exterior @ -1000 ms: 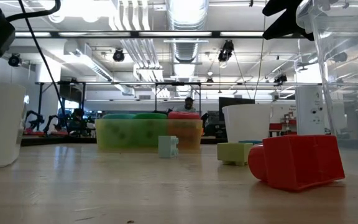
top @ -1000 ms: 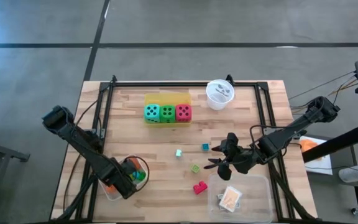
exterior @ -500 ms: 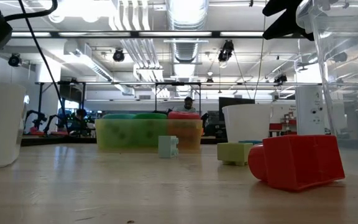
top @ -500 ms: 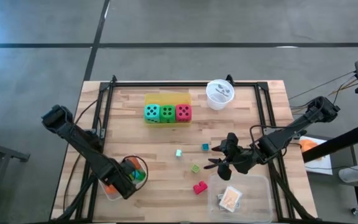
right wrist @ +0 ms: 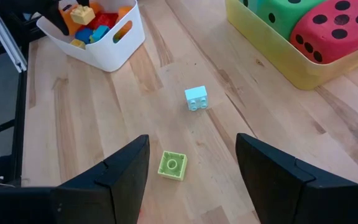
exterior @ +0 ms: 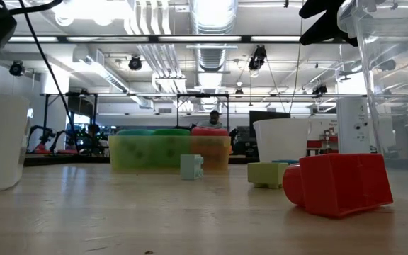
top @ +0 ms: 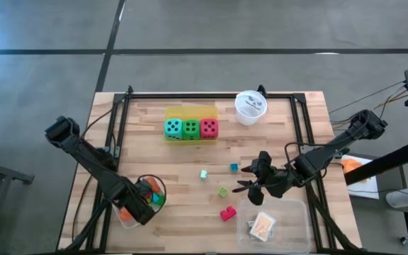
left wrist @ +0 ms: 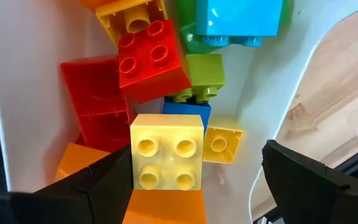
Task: Pick & Place Toys
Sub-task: Put the yellow game piece into the white bin
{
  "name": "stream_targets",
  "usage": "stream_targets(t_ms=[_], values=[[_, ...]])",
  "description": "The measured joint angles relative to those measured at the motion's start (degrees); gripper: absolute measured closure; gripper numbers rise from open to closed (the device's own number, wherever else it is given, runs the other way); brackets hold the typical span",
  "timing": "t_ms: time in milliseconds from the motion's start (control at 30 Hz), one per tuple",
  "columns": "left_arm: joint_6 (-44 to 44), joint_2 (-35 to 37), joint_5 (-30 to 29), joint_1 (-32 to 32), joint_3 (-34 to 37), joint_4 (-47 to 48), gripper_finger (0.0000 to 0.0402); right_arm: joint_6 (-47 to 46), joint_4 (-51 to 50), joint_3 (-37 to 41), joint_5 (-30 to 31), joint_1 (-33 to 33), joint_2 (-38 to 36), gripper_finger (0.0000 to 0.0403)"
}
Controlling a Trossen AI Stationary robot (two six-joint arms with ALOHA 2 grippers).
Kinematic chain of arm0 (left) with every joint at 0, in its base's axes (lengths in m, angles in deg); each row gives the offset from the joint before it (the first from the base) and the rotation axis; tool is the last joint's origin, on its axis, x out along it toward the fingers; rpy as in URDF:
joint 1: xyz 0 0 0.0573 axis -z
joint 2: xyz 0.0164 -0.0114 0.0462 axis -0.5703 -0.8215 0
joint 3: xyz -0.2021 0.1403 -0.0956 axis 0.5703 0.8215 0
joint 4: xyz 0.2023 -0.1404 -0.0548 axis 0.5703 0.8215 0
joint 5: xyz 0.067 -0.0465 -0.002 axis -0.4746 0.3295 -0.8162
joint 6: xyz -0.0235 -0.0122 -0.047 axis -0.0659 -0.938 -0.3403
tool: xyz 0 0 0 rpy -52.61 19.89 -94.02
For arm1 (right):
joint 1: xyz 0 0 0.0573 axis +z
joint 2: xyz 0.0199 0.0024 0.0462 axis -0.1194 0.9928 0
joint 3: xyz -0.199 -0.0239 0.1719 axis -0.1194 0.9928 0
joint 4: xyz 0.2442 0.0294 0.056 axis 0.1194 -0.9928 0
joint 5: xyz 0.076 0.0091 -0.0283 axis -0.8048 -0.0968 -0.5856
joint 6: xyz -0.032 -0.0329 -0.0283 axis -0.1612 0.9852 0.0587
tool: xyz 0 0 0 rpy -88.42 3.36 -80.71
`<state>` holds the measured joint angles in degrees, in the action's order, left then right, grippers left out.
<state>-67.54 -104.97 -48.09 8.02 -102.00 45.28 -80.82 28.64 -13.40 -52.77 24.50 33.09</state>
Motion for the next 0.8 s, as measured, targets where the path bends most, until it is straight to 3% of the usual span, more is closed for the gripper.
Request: stream_targets(t_ms=[567,800], values=[[0.08,0.43,-3.75,-0.05,-8.39,8.83,0.0074,0.00,0.02,0.00,0.00,0.00,0.00,0.0168],[-0.10,-0.03,-6.26,-0.04,-6.98,9.78,0.0074,0.00,0.04,0.00,0.00,0.02,0.00,0.0168]])
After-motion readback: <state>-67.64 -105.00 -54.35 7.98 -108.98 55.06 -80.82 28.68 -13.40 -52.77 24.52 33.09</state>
